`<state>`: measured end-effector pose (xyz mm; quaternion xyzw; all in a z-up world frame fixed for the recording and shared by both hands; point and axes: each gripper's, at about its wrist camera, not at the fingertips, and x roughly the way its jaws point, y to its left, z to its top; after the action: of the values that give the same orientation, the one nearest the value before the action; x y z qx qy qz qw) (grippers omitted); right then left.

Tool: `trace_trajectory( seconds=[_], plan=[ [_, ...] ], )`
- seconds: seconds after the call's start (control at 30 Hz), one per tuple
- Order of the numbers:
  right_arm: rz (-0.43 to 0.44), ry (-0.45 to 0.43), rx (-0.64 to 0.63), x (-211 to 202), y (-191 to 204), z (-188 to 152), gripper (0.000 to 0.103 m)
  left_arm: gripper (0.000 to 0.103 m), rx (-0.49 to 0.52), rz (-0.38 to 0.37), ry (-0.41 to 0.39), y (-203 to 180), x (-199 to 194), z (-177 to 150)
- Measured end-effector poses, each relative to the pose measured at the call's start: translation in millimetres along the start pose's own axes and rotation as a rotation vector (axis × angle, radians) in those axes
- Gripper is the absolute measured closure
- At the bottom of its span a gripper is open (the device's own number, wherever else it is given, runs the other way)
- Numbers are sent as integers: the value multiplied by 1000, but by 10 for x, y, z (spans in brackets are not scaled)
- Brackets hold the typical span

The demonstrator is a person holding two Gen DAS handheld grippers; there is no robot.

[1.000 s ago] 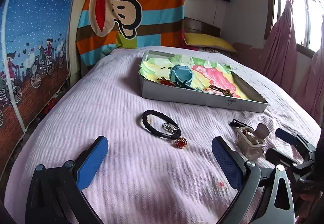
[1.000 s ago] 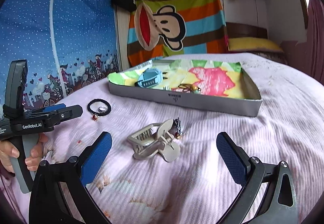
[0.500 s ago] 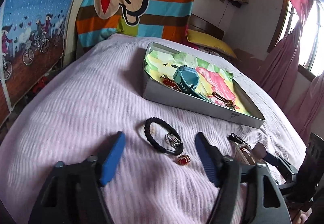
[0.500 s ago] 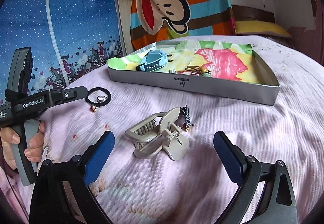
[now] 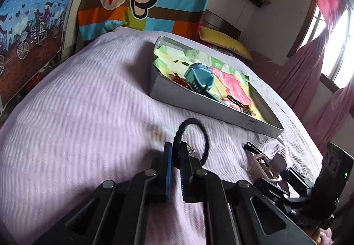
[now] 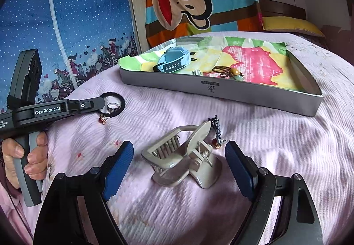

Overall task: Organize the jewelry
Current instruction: 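Grasp and lift the black hair tie with the left tool while the right tool grips the claw clip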

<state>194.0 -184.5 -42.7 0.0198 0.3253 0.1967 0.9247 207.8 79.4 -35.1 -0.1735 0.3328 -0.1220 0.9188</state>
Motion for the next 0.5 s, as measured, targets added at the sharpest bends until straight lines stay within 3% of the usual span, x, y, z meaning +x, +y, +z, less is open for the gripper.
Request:
trace_trajectory(
  seconds=[0.23,0.5],
  plan=[
    [0,9,20,37,-31,-16,37,97,32,-14,-16,-81,-42,-35],
    [9,-17,19,-9,-40,-57,38,98,59,-28,-62,-191,-187,-65]
  ],
)
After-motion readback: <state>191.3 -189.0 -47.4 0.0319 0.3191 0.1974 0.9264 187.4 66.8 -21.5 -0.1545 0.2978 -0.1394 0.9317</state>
